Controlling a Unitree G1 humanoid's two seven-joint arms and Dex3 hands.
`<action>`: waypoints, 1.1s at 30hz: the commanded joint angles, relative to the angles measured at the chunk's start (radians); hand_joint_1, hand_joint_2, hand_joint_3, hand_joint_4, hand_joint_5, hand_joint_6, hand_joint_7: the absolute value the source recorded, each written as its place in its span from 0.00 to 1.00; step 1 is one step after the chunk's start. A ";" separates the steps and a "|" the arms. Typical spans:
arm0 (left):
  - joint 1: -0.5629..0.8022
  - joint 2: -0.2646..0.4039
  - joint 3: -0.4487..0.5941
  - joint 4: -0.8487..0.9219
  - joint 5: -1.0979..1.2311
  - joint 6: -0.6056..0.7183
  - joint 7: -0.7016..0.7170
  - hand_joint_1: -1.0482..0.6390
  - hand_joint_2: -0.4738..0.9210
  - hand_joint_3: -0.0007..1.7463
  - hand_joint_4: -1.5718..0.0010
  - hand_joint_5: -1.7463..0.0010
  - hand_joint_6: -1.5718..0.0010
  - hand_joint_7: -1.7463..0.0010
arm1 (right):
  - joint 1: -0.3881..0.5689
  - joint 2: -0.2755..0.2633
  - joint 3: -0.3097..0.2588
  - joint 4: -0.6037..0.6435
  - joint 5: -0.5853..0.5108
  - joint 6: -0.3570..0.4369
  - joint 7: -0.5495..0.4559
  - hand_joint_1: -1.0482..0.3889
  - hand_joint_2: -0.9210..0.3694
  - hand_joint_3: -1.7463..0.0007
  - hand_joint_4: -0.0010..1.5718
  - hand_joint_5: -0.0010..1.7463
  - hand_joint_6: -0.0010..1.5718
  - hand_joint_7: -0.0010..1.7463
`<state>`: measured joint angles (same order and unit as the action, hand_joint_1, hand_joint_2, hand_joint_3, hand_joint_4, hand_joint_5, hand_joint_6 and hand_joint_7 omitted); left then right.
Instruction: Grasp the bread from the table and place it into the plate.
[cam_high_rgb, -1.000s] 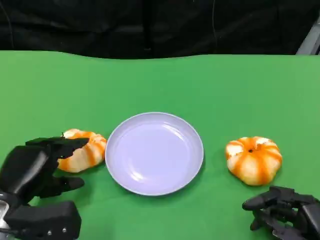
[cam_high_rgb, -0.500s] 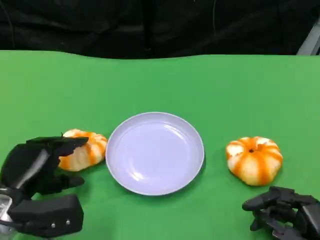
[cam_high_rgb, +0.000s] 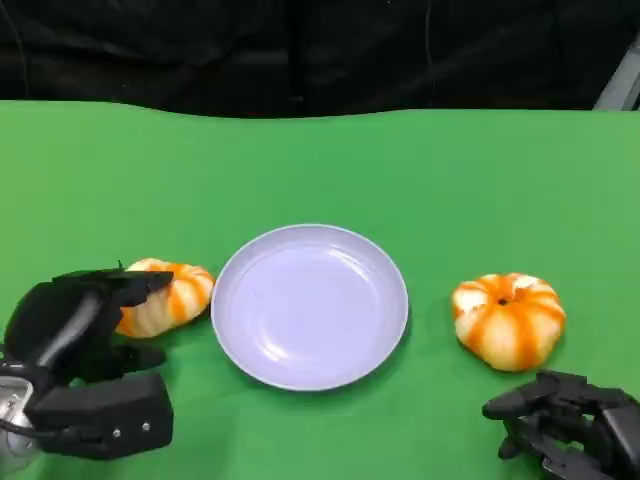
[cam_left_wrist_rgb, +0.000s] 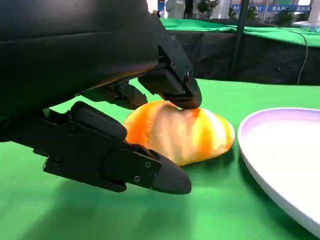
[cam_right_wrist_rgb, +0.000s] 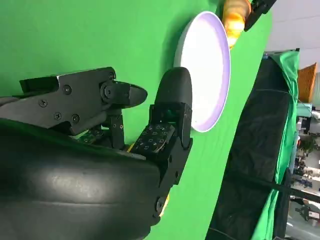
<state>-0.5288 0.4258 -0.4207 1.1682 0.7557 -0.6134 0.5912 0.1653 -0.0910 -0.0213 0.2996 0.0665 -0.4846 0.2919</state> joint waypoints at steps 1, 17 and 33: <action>-0.020 0.005 -0.011 0.028 -0.014 0.016 -0.022 0.21 1.00 0.04 0.62 1.00 0.62 1.00 | -0.004 -0.005 -0.003 0.008 0.006 -0.014 -0.004 0.75 0.00 0.78 0.48 0.75 0.58 0.42; -0.026 -0.009 -0.023 0.048 -0.031 0.036 -0.037 0.60 0.96 0.01 0.62 1.00 0.61 1.00 | -0.001 -0.007 -0.004 0.009 0.001 -0.016 -0.006 0.74 0.00 0.78 0.47 0.76 0.58 0.42; -0.021 -0.011 -0.038 0.042 -0.047 0.047 -0.018 0.65 0.97 0.00 0.52 0.97 0.53 0.98 | 0.006 -0.007 -0.001 -0.006 -0.004 -0.009 -0.012 0.74 0.00 0.79 0.47 0.76 0.58 0.42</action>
<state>-0.5519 0.4109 -0.4573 1.2010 0.7108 -0.5811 0.5742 0.1659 -0.0891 -0.0213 0.3011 0.0654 -0.4899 0.2869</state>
